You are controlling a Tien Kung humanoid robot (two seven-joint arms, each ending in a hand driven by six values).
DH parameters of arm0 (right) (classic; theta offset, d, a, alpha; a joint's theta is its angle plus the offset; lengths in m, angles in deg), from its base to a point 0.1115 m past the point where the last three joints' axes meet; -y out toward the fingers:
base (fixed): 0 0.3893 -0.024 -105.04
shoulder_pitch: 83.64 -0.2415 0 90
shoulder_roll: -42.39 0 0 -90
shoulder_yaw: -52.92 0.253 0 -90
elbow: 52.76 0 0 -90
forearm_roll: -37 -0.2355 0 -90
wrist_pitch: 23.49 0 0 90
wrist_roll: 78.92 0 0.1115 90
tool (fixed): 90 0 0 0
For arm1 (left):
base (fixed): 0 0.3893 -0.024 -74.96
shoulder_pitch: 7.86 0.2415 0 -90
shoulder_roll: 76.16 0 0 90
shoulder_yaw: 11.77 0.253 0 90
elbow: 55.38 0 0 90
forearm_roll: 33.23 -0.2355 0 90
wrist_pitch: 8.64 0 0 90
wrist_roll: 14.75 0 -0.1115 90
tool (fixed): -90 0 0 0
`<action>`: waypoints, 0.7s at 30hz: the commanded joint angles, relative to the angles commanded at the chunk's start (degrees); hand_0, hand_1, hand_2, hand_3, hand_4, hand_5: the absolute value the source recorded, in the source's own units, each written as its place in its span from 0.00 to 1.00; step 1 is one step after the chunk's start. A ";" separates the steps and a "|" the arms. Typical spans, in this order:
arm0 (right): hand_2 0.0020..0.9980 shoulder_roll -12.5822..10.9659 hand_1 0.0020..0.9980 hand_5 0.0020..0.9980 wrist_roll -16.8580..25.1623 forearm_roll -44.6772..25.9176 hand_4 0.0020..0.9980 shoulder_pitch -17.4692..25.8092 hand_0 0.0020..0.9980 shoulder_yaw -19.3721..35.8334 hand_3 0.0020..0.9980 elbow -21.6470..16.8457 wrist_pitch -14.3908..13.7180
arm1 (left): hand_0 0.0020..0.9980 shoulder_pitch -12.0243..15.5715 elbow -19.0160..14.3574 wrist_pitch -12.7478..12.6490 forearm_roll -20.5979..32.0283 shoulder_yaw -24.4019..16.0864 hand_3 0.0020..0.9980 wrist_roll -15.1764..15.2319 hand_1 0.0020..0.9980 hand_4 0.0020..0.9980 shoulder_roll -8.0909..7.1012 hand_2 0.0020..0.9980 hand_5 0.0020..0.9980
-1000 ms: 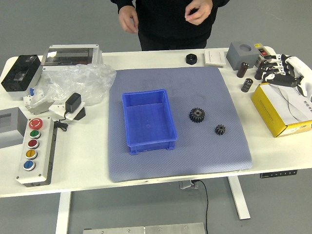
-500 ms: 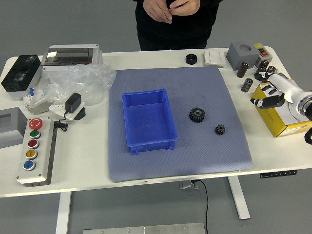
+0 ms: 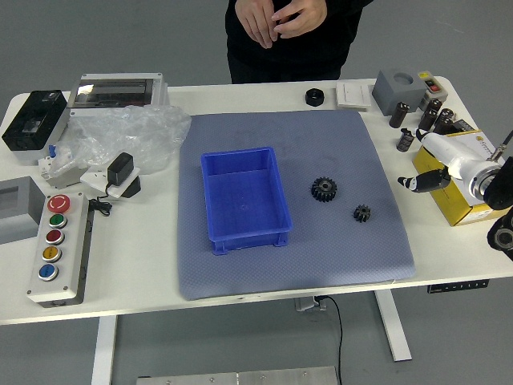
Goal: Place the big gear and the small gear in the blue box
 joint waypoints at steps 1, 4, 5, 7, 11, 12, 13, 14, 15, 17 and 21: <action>0.83 0.03 0.82 0.10 0.02 0.20 0.74 0.06 0.79 -0.62 0.80 -0.22 -0.18 | 0.83 0.00 0.00 0.00 0.00 -0.01 0.89 0.00 0.86 0.73 0.00 0.86 0.30; 0.73 0.04 0.74 0.10 -0.11 0.67 0.74 0.12 0.78 -2.59 0.73 -0.65 -0.56 | 0.83 0.01 0.00 0.00 0.00 0.00 0.89 -0.01 0.86 0.73 0.03 0.86 0.29; 0.73 0.06 0.74 0.10 -0.14 0.79 0.74 0.14 0.78 -3.19 0.73 -0.71 -0.71 | 0.83 0.01 0.00 0.00 -0.01 0.00 0.89 -0.01 0.86 0.73 0.03 0.86 0.29; 0.73 0.14 0.74 0.10 -0.16 1.04 0.74 0.19 0.78 -4.25 0.73 -0.72 -1.05 | 0.83 0.01 0.00 0.00 -0.03 0.01 0.89 -0.02 0.86 0.73 0.03 0.86 0.29; 0.72 0.42 0.72 0.09 -0.08 1.39 0.74 0.47 0.78 -5.61 0.72 -0.60 -1.75 | 0.83 0.01 0.00 0.00 -0.06 0.00 0.89 0.00 0.86 0.73 0.03 0.86 0.29; 0.72 0.51 0.72 0.09 -0.15 1.49 0.74 0.49 0.78 -5.99 0.72 -0.55 -1.81 | 0.83 0.02 0.00 0.00 -0.08 0.01 0.89 -0.01 0.86 0.73 0.04 0.86 0.29; 0.72 0.63 0.72 0.09 -0.25 1.61 0.74 0.48 0.78 -6.36 0.72 -0.50 -1.85 | 0.83 0.04 0.00 0.01 -0.10 0.02 0.89 -0.02 0.86 0.73 0.05 0.86 0.29; 0.72 0.71 0.72 0.09 -0.34 1.69 0.75 0.46 0.78 -6.60 0.75 -0.47 -1.85 | 0.83 0.05 0.00 0.01 -0.09 0.03 0.89 -0.02 0.86 0.73 0.05 0.86 0.29; 0.72 0.87 0.72 0.09 -0.51 1.82 0.75 0.42 0.78 -6.85 0.75 -0.42 -1.79 | 0.83 0.06 0.00 0.01 -0.10 0.04 0.89 -0.03 0.86 0.73 0.06 0.86 0.29; 0.72 1.22 0.72 0.09 -0.85 2.11 0.75 0.37 0.78 -7.16 0.75 -0.35 -1.65 | 0.83 0.08 0.00 0.01 -0.15 0.05 0.89 -0.05 0.86 0.73 0.05 0.86 0.29; 0.74 2.55 0.73 0.09 -1.75 3.06 0.76 0.52 0.78 -7.87 0.80 -0.07 -1.29 | 0.83 0.08 0.00 0.01 -0.25 0.05 0.89 -0.06 0.86 0.73 0.03 0.86 0.29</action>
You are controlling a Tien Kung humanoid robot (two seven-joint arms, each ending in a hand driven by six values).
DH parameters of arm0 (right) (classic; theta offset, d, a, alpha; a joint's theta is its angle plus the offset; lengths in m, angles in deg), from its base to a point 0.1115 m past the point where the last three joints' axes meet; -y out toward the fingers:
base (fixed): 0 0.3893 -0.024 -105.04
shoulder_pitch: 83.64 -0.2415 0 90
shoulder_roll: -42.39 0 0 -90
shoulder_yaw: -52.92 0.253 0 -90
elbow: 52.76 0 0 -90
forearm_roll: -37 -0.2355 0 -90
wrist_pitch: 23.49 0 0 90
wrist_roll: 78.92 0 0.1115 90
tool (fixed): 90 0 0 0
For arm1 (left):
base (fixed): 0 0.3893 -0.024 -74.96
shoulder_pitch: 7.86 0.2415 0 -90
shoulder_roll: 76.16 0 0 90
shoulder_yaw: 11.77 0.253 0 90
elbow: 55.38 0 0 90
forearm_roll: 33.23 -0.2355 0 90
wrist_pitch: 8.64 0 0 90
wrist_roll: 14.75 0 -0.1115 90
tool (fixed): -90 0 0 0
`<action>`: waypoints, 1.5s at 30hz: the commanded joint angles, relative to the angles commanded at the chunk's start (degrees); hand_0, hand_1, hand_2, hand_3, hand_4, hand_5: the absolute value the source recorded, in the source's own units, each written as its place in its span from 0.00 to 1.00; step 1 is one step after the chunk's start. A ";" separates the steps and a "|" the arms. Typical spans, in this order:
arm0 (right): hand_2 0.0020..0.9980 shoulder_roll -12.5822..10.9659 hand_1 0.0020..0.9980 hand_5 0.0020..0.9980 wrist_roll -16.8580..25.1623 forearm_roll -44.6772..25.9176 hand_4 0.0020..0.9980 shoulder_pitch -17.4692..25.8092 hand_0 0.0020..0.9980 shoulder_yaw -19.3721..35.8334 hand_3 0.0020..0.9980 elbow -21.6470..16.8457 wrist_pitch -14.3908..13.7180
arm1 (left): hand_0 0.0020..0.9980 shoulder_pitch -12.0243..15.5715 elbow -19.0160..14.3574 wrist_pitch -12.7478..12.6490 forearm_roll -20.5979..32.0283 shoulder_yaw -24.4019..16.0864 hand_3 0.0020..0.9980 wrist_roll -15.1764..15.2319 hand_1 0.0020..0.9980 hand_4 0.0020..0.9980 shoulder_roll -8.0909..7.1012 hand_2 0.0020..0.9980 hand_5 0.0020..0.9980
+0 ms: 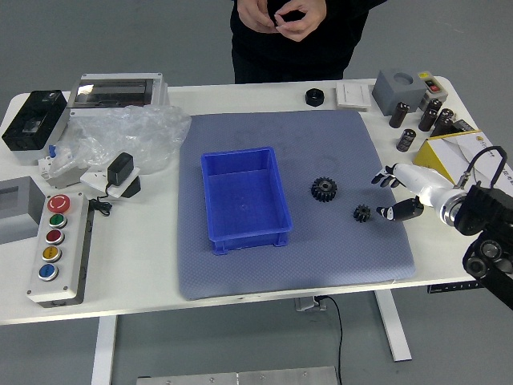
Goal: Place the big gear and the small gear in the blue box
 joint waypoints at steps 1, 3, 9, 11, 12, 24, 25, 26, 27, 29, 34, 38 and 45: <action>0.74 0.31 0.73 0.09 -0.15 0.18 0.76 0.03 0.78 -0.20 0.80 0.11 0.04 | 0.83 -0.01 0.00 0.00 -0.02 0.01 0.89 0.00 0.86 0.73 0.00 0.86 0.29; 0.74 1.14 0.73 0.09 -0.40 0.68 0.76 0.06 0.78 -0.71 0.80 0.47 0.00 | 0.83 -0.03 0.00 0.01 -0.05 0.02 0.89 0.00 0.86 0.73 0.01 0.86 0.29; 0.75 3.11 0.73 0.09 -0.69 2.31 0.76 -0.11 0.78 -1.29 0.81 1.52 -0.28 | 0.84 -0.05 0.00 0.02 -0.13 0.05 0.89 -0.01 0.86 0.73 0.03 0.86 0.29; 0.75 3.49 0.72 0.09 -0.72 2.59 0.76 -0.31 0.78 -1.43 0.81 1.83 -0.28 | 0.84 -0.04 0.00 0.01 -0.14 0.05 0.89 -0.02 0.86 0.73 0.03 0.86 0.29; 0.75 3.66 0.72 0.09 -0.74 2.70 0.76 -0.41 0.78 -1.48 0.81 1.98 -0.27 | 0.84 -0.03 0.00 0.01 -0.16 0.04 0.89 -0.03 0.86 0.73 0.02 0.86 0.29; 0.75 5.01 0.72 0.10 -0.78 4.17 0.76 -0.66 0.78 -1.50 0.81 3.30 -0.38 | 0.84 -0.08 0.00 0.02 -0.17 -0.12 0.89 -0.01 0.86 0.73 0.21 0.86 0.29; 0.75 5.04 0.72 0.10 -0.77 4.21 0.76 -0.64 0.78 -1.50 0.81 3.36 -0.38 | 0.84 -0.09 0.00 0.02 -0.17 -0.13 0.89 -0.01 0.86 0.73 0.22 0.86 0.29; 0.75 5.08 0.72 0.10 -0.76 4.25 0.76 -0.60 0.78 -1.50 0.81 3.42 -0.38 | 0.84 -0.10 0.00 0.02 -0.15 -0.13 0.89 0.00 0.86 0.73 0.23 0.86 0.29; 0.75 5.11 0.72 0.10 -0.76 4.27 0.76 -0.58 0.78 -1.50 0.81 3.45 -0.37 | 0.84 -0.11 0.00 0.02 -0.14 -0.13 0.89 0.00 0.86 0.73 0.23 0.86 0.29; 0.74 5.15 0.71 0.09 -0.77 4.31 0.75 -0.54 0.77 -1.56 0.79 3.49 -0.34 | 0.83 -0.12 0.00 0.01 -0.14 -0.16 0.89 -0.01 0.86 0.73 0.23 0.86 0.29; 0.74 5.20 0.71 0.09 -0.84 4.34 0.75 -0.39 0.77 -1.81 0.79 3.50 -0.36 | 0.83 -0.15 0.00 0.01 -0.17 -0.23 0.89 -0.03 0.86 0.73 0.20 0.86 0.29; 0.71 5.32 0.69 0.10 -0.82 4.52 0.75 -0.29 0.77 -1.95 0.77 3.47 -0.60 | 0.83 -0.18 0.00 0.02 -0.17 -0.24 0.89 -0.02 0.86 0.73 0.21 0.86 0.29; 0.67 5.33 0.65 0.10 -0.80 4.96 0.75 -0.21 0.73 -2.05 0.67 3.53 -1.07 | 0.83 -0.25 0.00 0.02 -0.21 -0.27 0.89 -0.01 0.86 0.73 0.19 0.86 0.29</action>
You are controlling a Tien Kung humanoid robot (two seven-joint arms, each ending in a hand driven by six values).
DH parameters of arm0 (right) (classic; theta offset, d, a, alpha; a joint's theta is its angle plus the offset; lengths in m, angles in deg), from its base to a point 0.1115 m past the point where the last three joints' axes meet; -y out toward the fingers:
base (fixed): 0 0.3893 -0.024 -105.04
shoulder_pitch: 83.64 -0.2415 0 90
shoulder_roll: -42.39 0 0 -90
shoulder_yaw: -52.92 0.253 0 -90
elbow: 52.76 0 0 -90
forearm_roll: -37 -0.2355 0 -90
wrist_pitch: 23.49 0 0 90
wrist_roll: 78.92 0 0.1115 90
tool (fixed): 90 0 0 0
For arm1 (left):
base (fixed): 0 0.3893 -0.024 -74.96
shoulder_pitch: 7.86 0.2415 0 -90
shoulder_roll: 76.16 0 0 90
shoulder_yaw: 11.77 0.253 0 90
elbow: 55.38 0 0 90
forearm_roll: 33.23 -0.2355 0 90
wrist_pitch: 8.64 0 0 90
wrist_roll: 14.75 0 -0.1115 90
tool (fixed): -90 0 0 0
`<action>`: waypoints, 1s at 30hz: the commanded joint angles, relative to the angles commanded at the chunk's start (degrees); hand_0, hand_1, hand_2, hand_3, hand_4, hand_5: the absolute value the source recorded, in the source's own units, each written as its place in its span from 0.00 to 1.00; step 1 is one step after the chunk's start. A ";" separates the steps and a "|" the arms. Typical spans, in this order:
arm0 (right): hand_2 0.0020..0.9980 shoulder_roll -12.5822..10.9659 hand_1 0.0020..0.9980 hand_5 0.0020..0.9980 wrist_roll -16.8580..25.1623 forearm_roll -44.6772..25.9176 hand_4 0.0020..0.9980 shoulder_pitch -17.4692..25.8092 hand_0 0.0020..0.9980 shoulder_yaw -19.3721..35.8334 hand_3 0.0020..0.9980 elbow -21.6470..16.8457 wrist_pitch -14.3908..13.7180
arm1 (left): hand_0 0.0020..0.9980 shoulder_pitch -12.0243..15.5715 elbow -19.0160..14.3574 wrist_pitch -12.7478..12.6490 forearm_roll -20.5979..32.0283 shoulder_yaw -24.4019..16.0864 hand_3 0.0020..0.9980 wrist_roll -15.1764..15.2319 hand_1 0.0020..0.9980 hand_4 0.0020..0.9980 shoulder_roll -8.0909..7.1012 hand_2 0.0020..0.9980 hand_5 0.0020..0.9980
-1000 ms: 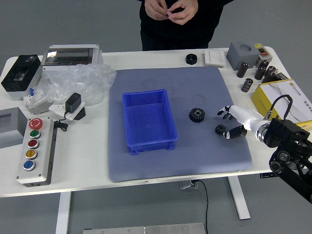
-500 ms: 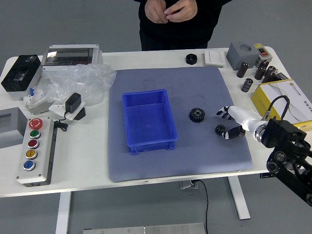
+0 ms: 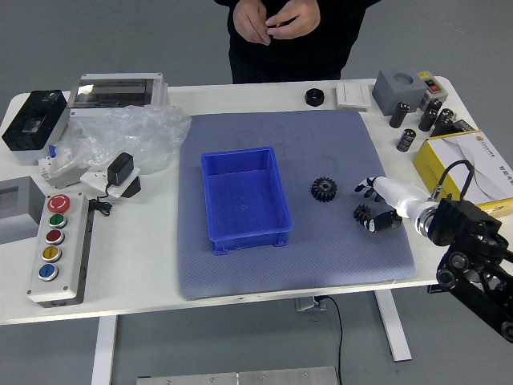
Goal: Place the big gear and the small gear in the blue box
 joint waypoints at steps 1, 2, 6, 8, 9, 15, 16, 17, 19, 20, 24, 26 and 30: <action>0.67 0.01 0.65 0.10 0.05 0.08 0.75 0.03 0.73 0.01 0.67 0.04 -0.11 | 0.83 -0.01 0.00 0.00 0.00 0.00 0.89 0.00 0.86 0.73 0.00 0.86 0.29; 0.61 0.03 0.61 0.10 0.08 0.14 0.73 0.06 0.70 0.01 0.62 0.08 -0.17 | 0.83 -0.02 0.00 0.00 0.00 0.00 0.89 0.00 0.86 0.73 0.00 0.86 0.29; 0.61 0.08 0.61 0.10 0.15 0.38 0.73 0.23 0.70 -0.05 0.62 0.27 -0.30 | 0.83 -0.04 0.00 0.01 0.03 0.02 0.89 0.00 0.86 0.73 0.01 0.86 0.29; 0.61 0.13 0.59 0.10 0.15 0.48 0.73 0.34 0.68 -0.13 0.62 0.34 -0.31 | 0.83 -0.03 0.00 0.01 0.05 0.04 0.89 -0.01 0.86 0.73 0.03 0.86 0.29; 0.61 0.16 0.59 0.10 0.16 0.52 0.73 0.38 0.68 -0.14 0.62 0.36 -0.33 | 0.83 -0.02 0.00 0.01 0.05 0.04 0.89 -0.02 0.86 0.73 0.03 0.86 0.29; 0.60 0.56 0.59 0.11 0.27 0.94 0.73 0.75 0.68 -0.23 0.62 0.59 -0.62 | 0.83 -0.06 0.00 0.03 -0.02 -0.01 0.89 -0.01 0.86 0.73 0.04 0.86 0.29; 0.60 0.63 0.59 0.11 0.31 1.03 0.73 0.80 0.68 -0.23 0.62 0.63 -0.69 | 0.83 -0.07 0.00 0.04 -0.02 -0.01 0.89 -0.01 0.86 0.73 0.05 0.86 0.29; 0.60 0.71 0.59 0.11 0.38 1.16 0.73 0.86 0.68 -0.21 0.62 0.68 -0.80 | 0.83 -0.08 0.00 0.04 -0.03 -0.01 0.89 -0.01 0.86 0.73 0.06 0.86 0.29; 0.60 0.84 0.59 0.11 0.51 1.39 0.73 0.94 0.68 -0.16 0.62 0.77 -1.00 | 0.83 -0.08 0.00 0.04 -0.03 0.00 0.89 -0.01 0.86 0.73 0.07 0.86 0.29; 0.58 0.91 0.56 0.11 0.61 1.54 0.71 0.98 0.64 -0.11 0.61 0.82 -1.16 | 0.83 -0.08 0.00 0.04 -0.04 0.00 0.89 -0.02 0.86 0.73 0.07 0.86 0.29; 0.58 1.05 0.56 0.11 0.91 1.71 0.71 1.09 0.64 0.05 0.61 0.95 -1.56 | 0.83 -0.07 0.00 0.05 -0.06 0.00 0.89 -0.03 0.86 0.73 0.07 0.86 0.29; 0.53 1.11 0.53 0.11 1.09 1.80 0.67 1.14 0.62 0.13 0.60 1.05 -1.83 | 0.83 -0.05 0.00 0.04 -0.09 -0.02 0.88 -0.05 0.86 0.73 0.08 0.86 0.29; 0.53 1.24 0.53 0.11 1.35 2.04 0.67 1.22 0.62 0.30 0.60 1.22 -2.21 | 0.83 -0.01 0.00 0.05 -0.12 -0.02 0.88 -0.06 0.86 0.73 0.12 0.86 0.29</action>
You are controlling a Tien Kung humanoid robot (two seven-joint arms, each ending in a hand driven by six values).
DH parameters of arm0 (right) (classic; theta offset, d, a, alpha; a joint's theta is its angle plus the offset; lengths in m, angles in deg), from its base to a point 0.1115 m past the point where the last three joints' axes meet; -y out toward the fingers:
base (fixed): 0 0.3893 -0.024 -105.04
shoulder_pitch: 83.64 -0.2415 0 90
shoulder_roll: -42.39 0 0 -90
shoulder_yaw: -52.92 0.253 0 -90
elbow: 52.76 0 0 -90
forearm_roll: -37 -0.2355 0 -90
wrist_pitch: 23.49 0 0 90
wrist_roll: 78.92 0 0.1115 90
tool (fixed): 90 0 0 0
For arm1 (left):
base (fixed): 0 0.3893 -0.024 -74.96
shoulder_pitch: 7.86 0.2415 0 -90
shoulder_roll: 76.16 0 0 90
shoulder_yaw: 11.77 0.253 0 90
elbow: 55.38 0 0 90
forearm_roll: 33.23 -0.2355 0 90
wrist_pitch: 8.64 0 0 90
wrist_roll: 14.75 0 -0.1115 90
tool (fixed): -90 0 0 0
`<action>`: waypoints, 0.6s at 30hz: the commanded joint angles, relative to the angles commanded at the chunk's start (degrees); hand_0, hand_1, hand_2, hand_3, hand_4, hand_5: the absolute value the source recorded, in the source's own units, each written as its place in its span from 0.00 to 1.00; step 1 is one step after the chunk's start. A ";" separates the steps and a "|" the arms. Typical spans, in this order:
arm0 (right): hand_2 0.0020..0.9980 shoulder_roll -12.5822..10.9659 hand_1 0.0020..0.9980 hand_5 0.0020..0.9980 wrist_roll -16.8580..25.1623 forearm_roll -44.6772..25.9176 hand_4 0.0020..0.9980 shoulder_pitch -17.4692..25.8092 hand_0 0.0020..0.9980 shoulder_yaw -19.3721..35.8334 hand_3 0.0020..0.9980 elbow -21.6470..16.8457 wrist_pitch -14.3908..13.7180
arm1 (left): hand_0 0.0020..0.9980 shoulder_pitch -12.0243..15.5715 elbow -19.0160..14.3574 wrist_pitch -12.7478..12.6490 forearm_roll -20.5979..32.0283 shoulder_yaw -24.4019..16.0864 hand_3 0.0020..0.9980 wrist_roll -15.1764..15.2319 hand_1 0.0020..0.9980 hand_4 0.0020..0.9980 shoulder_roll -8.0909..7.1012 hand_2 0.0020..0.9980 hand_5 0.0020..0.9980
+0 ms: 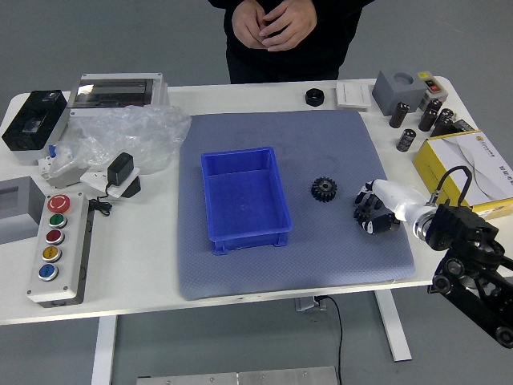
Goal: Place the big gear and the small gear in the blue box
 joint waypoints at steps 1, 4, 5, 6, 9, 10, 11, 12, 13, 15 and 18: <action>0.53 0.05 0.53 0.11 0.07 0.10 0.67 0.04 0.62 0.05 0.60 0.07 -0.09 | 0.83 0.01 0.00 0.01 -0.02 0.00 0.88 0.00 0.86 0.73 0.02 0.86 0.29; 0.52 0.15 0.50 0.08 0.14 0.31 0.64 0.14 0.61 0.11 0.59 0.24 -0.18 | 0.83 0.02 0.00 0.03 -0.06 -0.01 0.88 0.01 0.86 0.73 0.06 0.86 0.29; 0.52 0.18 0.50 0.08 0.13 0.40 0.64 0.18 0.61 0.12 0.59 0.33 -0.17 | 0.83 0.02 0.00 0.03 -0.08 -0.02 0.88 0.01 0.86 0.73 0.07 0.86 0.29; 0.52 0.20 0.50 0.08 0.12 0.46 0.64 0.22 0.61 0.12 0.59 0.39 -0.16 | 0.83 0.02 0.00 0.04 -0.09 -0.02 0.88 0.01 0.86 0.73 0.07 0.86 0.29; 0.52 0.23 0.50 0.09 0.11 0.61 0.65 0.29 0.60 0.13 0.60 0.57 -0.16 | 0.83 0.04 0.00 0.04 -0.13 -0.03 0.88 0.00 0.86 0.73 0.07 0.86 0.29; 0.52 0.24 0.50 0.09 0.13 0.75 0.65 0.31 0.60 0.13 0.60 0.64 -0.19 | 0.83 0.04 0.00 0.05 -0.13 -0.02 0.88 -0.01 0.86 0.73 0.06 0.86 0.29; 0.52 0.25 0.50 0.09 0.14 0.87 0.65 0.32 0.60 0.14 0.60 0.69 -0.21 | 0.83 0.05 0.00 0.05 -0.12 0.00 0.88 0.00 0.86 0.73 0.05 0.86 0.29; 0.52 0.26 0.50 0.09 0.17 1.01 0.65 0.32 0.60 0.14 0.60 0.76 -0.26 | 0.83 0.05 0.00 0.06 -0.12 0.01 0.88 -0.01 0.86 0.73 0.04 0.86 0.29; 0.52 0.27 0.50 0.09 0.20 1.12 0.65 0.32 0.60 0.14 0.60 0.81 -0.31 | 0.83 0.05 0.00 0.06 -0.12 0.02 0.88 -0.01 0.86 0.73 0.04 0.86 0.29; 0.49 0.27 0.48 0.06 0.27 1.34 0.65 0.32 0.59 0.15 0.54 0.92 -0.46 | 0.83 0.04 0.00 0.07 -0.09 0.06 0.88 0.00 0.86 0.73 0.03 0.86 0.29; 0.49 0.25 0.48 0.06 0.39 1.51 0.65 0.28 0.59 0.20 0.54 1.10 -0.69 | 0.83 0.05 0.00 0.09 -0.07 0.11 0.88 -0.02 0.86 0.73 0.01 0.86 0.29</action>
